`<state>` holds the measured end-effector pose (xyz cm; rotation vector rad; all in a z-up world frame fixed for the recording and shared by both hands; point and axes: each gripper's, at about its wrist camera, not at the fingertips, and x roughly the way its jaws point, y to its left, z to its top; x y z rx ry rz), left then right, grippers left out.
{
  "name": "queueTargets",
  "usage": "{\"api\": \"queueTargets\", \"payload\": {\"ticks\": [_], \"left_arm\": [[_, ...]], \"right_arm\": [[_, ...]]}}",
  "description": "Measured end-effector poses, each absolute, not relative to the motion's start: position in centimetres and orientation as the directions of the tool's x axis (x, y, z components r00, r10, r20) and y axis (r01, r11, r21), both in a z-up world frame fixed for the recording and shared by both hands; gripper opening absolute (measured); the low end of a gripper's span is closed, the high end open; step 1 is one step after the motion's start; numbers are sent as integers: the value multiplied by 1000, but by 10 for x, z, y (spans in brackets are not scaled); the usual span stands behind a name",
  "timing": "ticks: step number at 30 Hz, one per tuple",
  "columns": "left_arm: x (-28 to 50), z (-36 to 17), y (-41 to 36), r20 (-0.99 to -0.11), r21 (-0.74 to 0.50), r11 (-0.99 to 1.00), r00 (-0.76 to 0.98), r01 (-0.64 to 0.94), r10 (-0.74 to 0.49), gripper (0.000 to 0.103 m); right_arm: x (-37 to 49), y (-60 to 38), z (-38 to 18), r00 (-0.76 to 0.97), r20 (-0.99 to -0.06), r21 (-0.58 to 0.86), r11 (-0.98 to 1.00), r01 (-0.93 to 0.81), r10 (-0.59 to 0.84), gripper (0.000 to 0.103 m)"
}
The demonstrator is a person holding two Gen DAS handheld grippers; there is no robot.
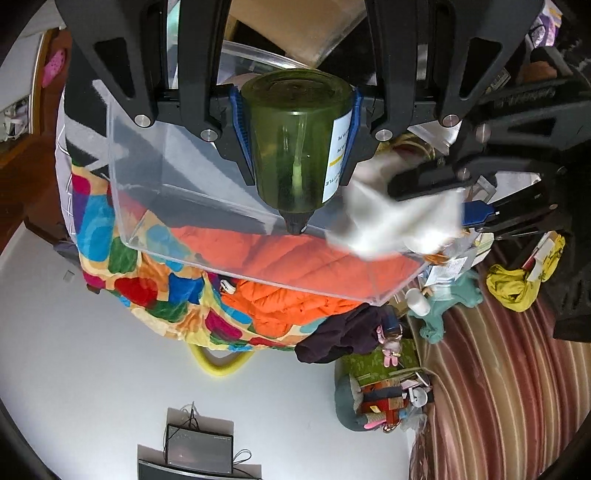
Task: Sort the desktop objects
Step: 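Lift and carry both items to the clear box and release them inside, then grasp the yellow gourd pendant with left tool while right tool grasps the cream jar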
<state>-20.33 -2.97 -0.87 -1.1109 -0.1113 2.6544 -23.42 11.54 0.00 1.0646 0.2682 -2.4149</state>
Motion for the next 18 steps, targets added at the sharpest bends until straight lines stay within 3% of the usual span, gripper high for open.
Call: {"api": "queueTargets", "payload": {"ticks": [2, 6, 8, 10, 15, 18], "left_arm": [[-199, -6, -30, -686, -160, -966, -681, -205, 258, 61], [-192, 2, -34, -666, -158, -967, -701, -200, 253, 68], [-190, 3, -39, -664, -186, -963, -697, -197, 270, 71], [-188, 4, -43, -660, -219, -956, -691, -198, 294, 72], [-179, 11, -46, -646, -221, -954, -703, -200, 297, 75], [-171, 16, -47, -642, -217, -955, -707, -202, 296, 82]], "right_arm": [[-232, 113, -1, -592, -732, -8, -865, 502, -337, 38], [-224, 108, -1, -599, -733, -39, -860, 509, -321, 39], [-221, 107, 0, -617, -725, -60, -863, 501, -307, 46], [-217, 108, 2, -636, -713, -78, -868, 490, -295, 60], [-203, 112, 7, -654, -697, -88, -869, 487, -296, 66], [-195, 117, 11, -663, -690, -93, -873, 479, -291, 69]]}}
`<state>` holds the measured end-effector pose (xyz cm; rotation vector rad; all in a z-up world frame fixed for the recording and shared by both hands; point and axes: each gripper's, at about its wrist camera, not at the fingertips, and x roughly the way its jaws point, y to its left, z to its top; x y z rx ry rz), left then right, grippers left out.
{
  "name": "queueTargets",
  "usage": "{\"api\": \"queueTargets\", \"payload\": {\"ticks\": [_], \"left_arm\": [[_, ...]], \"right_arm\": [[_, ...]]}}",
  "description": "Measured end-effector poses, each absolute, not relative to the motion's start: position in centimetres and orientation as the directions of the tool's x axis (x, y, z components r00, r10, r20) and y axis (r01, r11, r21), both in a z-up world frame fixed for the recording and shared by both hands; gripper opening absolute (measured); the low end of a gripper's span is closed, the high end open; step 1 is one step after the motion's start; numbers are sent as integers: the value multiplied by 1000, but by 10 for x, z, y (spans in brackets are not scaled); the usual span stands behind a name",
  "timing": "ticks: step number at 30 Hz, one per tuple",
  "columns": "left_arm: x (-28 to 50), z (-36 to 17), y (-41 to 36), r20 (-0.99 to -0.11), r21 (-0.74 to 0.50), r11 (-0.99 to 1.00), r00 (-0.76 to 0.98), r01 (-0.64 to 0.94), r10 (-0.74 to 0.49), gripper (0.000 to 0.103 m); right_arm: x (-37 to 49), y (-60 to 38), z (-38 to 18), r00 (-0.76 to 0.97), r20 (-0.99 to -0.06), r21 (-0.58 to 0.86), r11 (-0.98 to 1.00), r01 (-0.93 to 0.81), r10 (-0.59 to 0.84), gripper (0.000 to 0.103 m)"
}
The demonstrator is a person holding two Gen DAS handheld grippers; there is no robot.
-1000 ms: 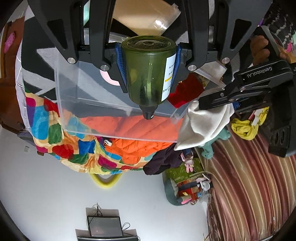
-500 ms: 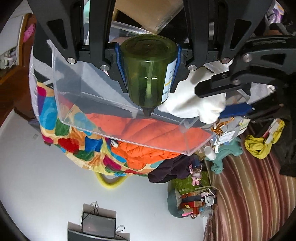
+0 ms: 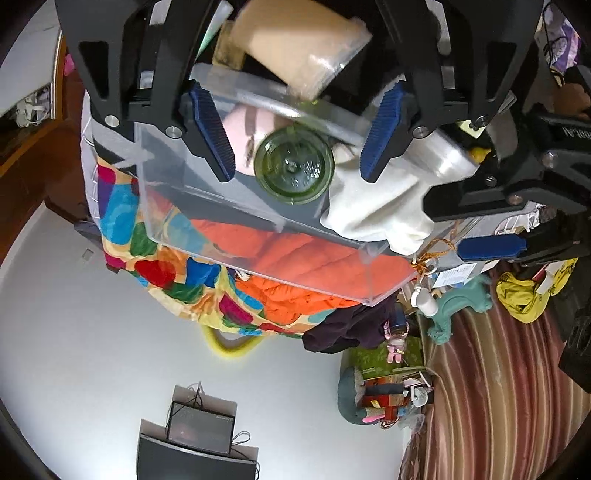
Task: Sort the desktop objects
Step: 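Grasp the yellow gourd pendant with left tool while right tool grasps the cream jar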
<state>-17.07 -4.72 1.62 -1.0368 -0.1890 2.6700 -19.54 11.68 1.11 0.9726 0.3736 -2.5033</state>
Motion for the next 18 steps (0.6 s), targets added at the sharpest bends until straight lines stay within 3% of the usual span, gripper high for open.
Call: {"api": "queueTargets", "payload": {"ticks": [7, 18], "left_arm": [[-151, 28, -54, -615, -201, -960, -738, -194, 278, 91], [-131, 4, -66, -687, -92, -981, -702, -171, 186, 91]], "right_arm": [[-177, 130, 18, -673, -679, -87, -878, 471, -294, 77], [-157, 144, 11, -675, -684, -68, -896, 438, -278, 80]]}}
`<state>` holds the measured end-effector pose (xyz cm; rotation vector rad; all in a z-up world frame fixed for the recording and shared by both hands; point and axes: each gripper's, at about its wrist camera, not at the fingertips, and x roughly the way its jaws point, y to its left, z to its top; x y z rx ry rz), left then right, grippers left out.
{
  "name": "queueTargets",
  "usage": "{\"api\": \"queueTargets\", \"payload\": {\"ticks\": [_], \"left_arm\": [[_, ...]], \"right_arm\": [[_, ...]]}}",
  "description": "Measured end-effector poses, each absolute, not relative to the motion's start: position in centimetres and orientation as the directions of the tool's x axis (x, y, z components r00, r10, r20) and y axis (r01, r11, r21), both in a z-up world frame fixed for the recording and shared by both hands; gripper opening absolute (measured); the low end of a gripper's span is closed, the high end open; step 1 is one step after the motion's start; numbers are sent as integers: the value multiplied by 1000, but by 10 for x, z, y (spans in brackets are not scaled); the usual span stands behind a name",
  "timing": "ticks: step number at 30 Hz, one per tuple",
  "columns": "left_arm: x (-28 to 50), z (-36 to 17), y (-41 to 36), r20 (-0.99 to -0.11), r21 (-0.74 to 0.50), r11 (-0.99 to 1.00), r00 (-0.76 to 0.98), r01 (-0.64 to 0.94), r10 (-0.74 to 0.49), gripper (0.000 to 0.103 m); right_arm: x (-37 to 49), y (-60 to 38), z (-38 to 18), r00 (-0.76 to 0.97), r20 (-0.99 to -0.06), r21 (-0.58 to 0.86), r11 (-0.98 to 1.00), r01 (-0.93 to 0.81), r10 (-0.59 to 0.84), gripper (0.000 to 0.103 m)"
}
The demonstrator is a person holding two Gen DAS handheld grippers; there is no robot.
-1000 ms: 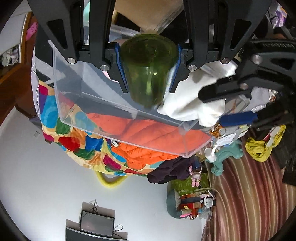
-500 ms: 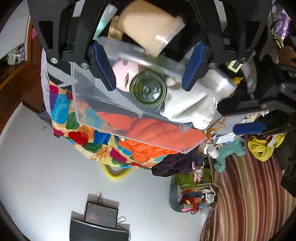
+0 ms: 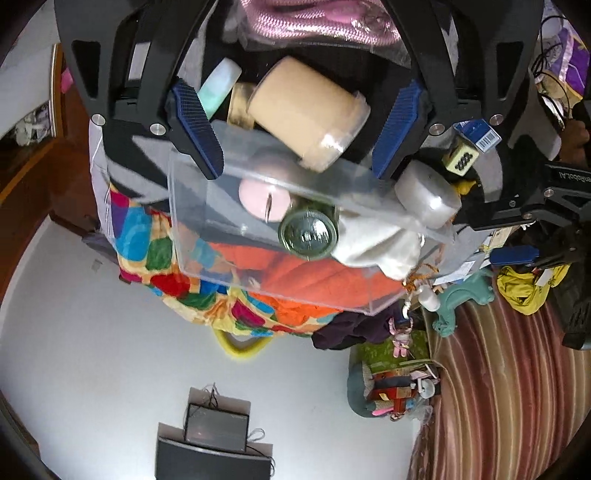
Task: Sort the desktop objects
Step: 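Grasp the yellow gourd pendant with left tool while right tool grasps the cream jar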
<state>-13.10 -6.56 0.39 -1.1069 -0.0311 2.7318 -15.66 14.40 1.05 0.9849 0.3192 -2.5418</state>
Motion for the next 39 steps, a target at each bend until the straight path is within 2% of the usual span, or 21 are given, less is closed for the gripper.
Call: {"api": "queueTargets", "payload": {"ticks": [7, 11, 12, 14, 15, 20, 22, 27, 30, 32, 35, 36, 37, 39], "left_arm": [[-125, -9, -73, -692, 16, -988, -715, -153, 100, 91], [-129, -21, -79, -713, 36, -986, -696, -161, 88, 90], [-130, -24, -80, -717, 41, -986, -692, -165, 85, 89], [-131, -30, -80, -727, 59, -984, -683, -171, 75, 78], [-132, -32, -80, -731, 66, -983, -679, -169, 68, 75], [-141, -42, -80, -753, 65, -982, -654, -180, 70, 69], [-143, -45, -77, -758, 75, -979, -648, -191, 69, 69], [-144, -56, -67, -771, 118, -972, -635, -205, 40, 63], [-145, -61, -64, -771, 128, -970, -636, -205, 33, 53], [-146, -66, -62, -774, 137, -970, -633, -202, 23, 38], [-145, -67, -61, -773, 133, -968, -634, -210, 31, 26], [-144, -67, -61, -771, 137, -968, -636, -210, 28, 24], [-142, -67, -61, -769, 139, -968, -638, -209, 27, 20], [-140, -67, -64, -765, 135, -971, -643, -198, 24, 19]], "right_arm": [[-147, 143, -8, -673, -699, -81, -907, 412, -243, 80], [-139, 144, -18, -687, -690, -88, -916, 392, -228, 82], [-138, 145, -21, -683, -694, -77, -920, 383, -227, 84], [-139, 145, -27, -659, -719, -54, -927, 372, -222, 84], [-140, 145, -33, -640, -737, -46, -930, 366, -216, 84], [-146, 150, -48, -592, -781, -27, -935, 353, -201, 84], [-151, 155, -52, -564, -794, 26, -939, 342, -227, 87], [-155, 158, -47, -554, -786, 98, -940, 327, -275, 89], [-157, 163, -46, -554, -777, 145, -941, 305, -299, 89], [-156, 166, -46, -554, -768, 177, -938, 298, -321, 89], [-156, 170, -45, -557, -754, 207, -930, 304, -349, 84], [-154, 171, -45, -549, -746, 225, -919, 325, -377, 76], [-153, 170, -45, -546, -745, 226, -915, 334, -384, 74], [-150, 166, -44, -559, -739, 207, -917, 341, -375, 74]]}}
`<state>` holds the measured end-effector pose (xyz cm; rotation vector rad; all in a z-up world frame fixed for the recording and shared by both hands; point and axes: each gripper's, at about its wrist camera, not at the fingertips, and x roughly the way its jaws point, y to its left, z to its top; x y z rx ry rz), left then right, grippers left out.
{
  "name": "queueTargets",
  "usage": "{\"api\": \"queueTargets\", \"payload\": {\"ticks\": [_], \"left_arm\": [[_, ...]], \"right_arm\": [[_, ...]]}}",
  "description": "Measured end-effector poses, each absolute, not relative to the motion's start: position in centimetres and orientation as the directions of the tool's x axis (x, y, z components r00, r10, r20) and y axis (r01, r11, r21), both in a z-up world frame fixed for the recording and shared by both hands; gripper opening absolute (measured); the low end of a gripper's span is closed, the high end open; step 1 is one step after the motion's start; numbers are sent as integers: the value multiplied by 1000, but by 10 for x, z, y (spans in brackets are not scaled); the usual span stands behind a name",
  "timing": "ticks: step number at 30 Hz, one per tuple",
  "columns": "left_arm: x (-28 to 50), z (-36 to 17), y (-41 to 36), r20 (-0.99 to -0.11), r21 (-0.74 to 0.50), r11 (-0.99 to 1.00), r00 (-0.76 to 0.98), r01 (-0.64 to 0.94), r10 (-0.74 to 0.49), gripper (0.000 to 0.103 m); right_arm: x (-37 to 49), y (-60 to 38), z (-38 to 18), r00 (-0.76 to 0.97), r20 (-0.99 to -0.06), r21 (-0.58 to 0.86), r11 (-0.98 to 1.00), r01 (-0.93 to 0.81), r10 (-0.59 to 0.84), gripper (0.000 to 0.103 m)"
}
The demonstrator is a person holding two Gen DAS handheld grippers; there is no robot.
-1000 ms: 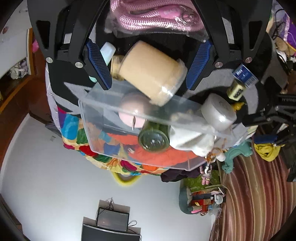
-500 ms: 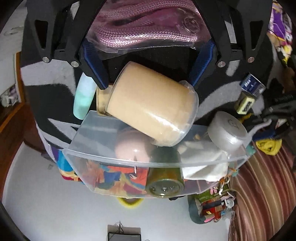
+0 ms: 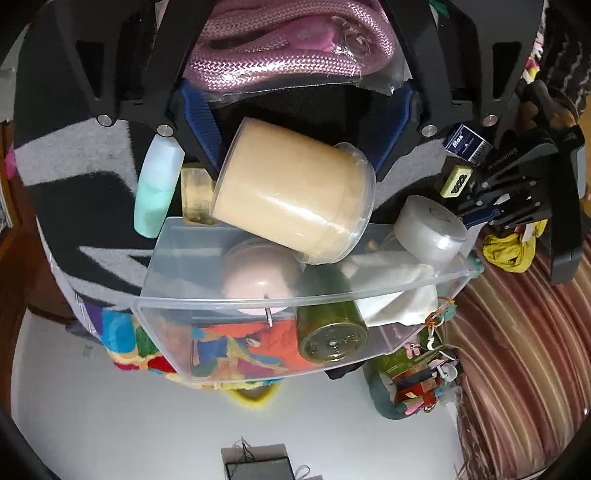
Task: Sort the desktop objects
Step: 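Grasp the yellow gourd pendant with left tool while right tool grasps the cream jar, then carry the pendant and cream jar into the clear box and open both tools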
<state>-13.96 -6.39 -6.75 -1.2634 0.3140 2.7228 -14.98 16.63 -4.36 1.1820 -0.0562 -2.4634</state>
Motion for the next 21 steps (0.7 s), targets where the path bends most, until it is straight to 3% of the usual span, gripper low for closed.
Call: {"api": "queueTargets", "payload": {"ticks": [9, 21], "left_arm": [[-133, -53, -85, -714, 75, -992, -700, -103, 19, 19], [-117, -23, -87, -659, 31, -994, -750, -100, 55, 19]], "right_arm": [[-142, 170, -40, -576, -720, 194, -909, 369, -387, 70], [-132, 174, -25, -611, -682, 184, -902, 391, -403, 64]]}}
